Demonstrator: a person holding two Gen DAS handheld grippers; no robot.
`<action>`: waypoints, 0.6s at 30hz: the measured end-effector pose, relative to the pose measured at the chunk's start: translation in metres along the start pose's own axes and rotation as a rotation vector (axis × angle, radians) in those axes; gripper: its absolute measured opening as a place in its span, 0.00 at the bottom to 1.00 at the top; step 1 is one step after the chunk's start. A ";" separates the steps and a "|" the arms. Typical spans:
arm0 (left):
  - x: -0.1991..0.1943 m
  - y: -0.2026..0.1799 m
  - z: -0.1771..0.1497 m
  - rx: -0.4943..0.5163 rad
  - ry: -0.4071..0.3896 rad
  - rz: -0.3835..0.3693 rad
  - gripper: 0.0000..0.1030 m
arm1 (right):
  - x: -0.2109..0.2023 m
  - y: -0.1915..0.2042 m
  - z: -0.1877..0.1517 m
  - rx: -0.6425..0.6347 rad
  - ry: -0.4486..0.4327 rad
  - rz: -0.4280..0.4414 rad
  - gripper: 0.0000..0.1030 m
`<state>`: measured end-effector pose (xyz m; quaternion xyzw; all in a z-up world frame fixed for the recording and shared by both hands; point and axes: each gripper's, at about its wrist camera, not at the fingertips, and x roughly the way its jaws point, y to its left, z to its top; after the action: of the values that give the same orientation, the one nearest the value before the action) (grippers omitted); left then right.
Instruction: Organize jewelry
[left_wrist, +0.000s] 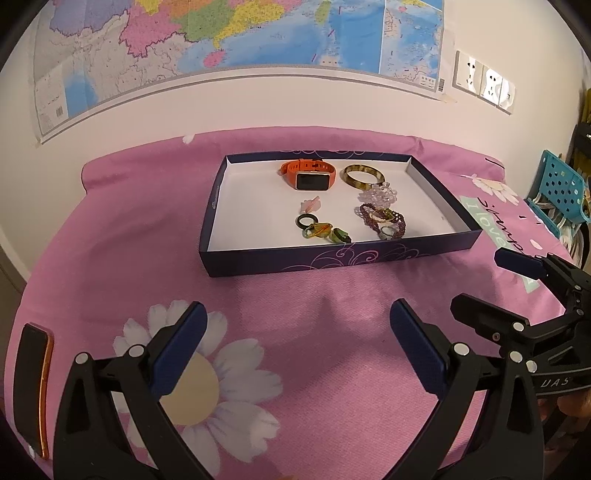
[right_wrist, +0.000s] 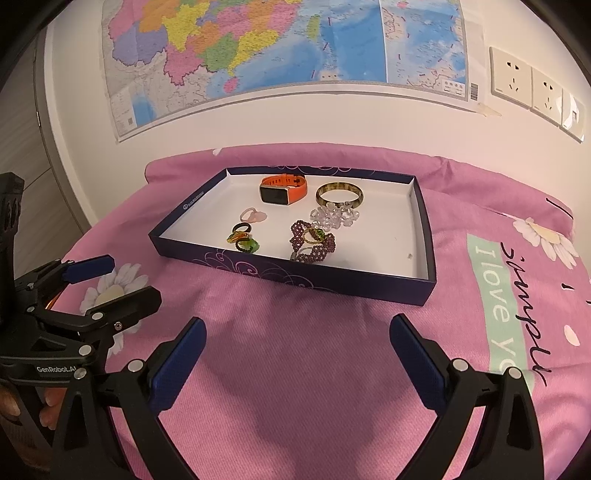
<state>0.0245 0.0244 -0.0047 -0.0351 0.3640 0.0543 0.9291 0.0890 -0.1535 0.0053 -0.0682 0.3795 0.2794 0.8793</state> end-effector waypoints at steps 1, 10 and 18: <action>0.000 0.000 0.000 0.000 -0.001 0.000 0.95 | 0.000 0.000 0.000 0.001 0.000 0.000 0.93; -0.001 -0.001 0.000 0.002 -0.002 0.005 0.95 | 0.001 -0.002 0.000 0.003 0.006 -0.001 0.93; -0.003 -0.002 -0.001 0.015 -0.022 0.007 0.95 | 0.000 -0.002 0.000 0.007 0.003 0.001 0.93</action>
<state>0.0222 0.0221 -0.0033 -0.0263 0.3545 0.0553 0.9330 0.0899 -0.1551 0.0046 -0.0654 0.3817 0.2784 0.8789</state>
